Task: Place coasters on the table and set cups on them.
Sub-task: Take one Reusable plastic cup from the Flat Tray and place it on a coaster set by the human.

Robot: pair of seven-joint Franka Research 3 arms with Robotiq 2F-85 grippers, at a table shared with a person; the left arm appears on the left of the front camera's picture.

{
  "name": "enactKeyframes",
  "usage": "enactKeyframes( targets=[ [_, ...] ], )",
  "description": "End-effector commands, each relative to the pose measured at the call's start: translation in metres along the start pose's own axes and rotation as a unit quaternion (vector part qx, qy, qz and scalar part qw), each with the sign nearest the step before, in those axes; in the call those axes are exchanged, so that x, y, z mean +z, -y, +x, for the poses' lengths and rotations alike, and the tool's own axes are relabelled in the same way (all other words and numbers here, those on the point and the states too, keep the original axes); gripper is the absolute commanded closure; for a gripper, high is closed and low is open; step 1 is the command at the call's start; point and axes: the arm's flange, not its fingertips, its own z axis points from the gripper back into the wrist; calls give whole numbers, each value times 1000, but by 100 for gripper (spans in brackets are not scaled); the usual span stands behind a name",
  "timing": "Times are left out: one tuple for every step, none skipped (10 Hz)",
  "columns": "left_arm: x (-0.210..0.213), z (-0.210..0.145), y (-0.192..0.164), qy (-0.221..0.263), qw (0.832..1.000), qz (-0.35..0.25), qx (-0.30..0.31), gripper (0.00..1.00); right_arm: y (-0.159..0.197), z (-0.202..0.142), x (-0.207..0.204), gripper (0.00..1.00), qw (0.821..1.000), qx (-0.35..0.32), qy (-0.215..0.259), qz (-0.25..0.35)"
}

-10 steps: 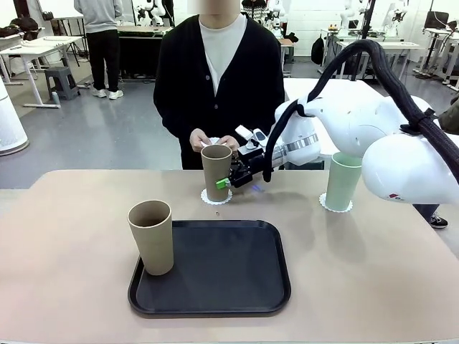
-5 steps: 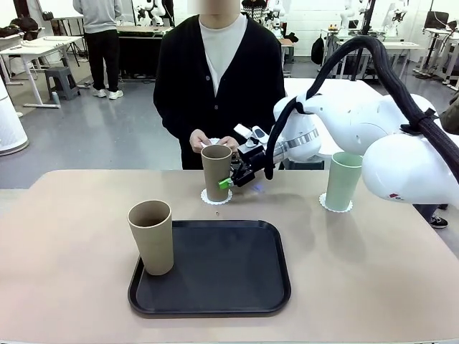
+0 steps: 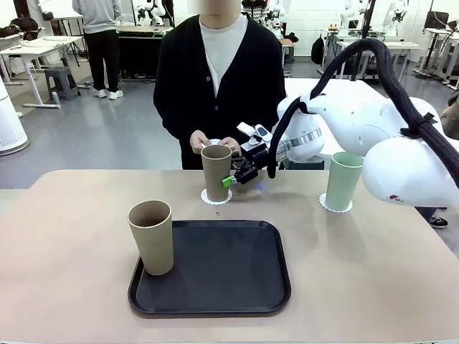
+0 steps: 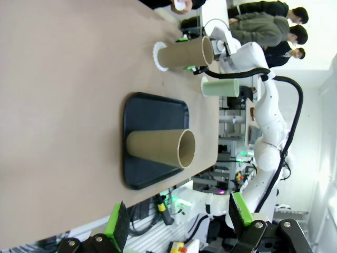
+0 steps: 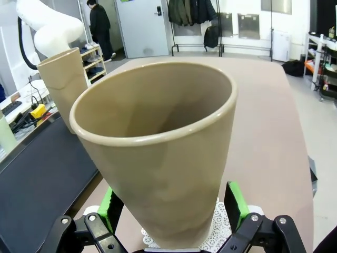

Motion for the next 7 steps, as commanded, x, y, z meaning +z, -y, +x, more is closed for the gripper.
enactKeyframes(
  targets=[
    [1, -1, 0, 2, 1000, -7, -3, 0, 8, 6, 7, 0, 1000, -12, -22, 3],
    [1, -1, 0, 2, 1000, -7, -3, 0, 5, 8, 11, 0, 1000, -14, -28, 0],
    [1, -1, 0, 2, 1000, -7, -3, 0, 3, 11, 17, 0, 999, -15, -35, -3],
    [1, -1, 0, 2, 1000, -7, -3, 0, 1, 13, 21, 0, 999, -15, -40, -7],
    [1, -1, 0, 2, 1000, -7, -3, 0, -2, 16, 26, 0, 999, -17, -50, -13],
    [1, -1, 0, 2, 1000, -7, -3, 0, -7, 21, 33, 0, 997, -22, -70, -23],
    [1, -1, 0, 2, 1000, -7, -3, 0, -11, 25, 40, 0, 995, -27, -90, -34]
  ],
)
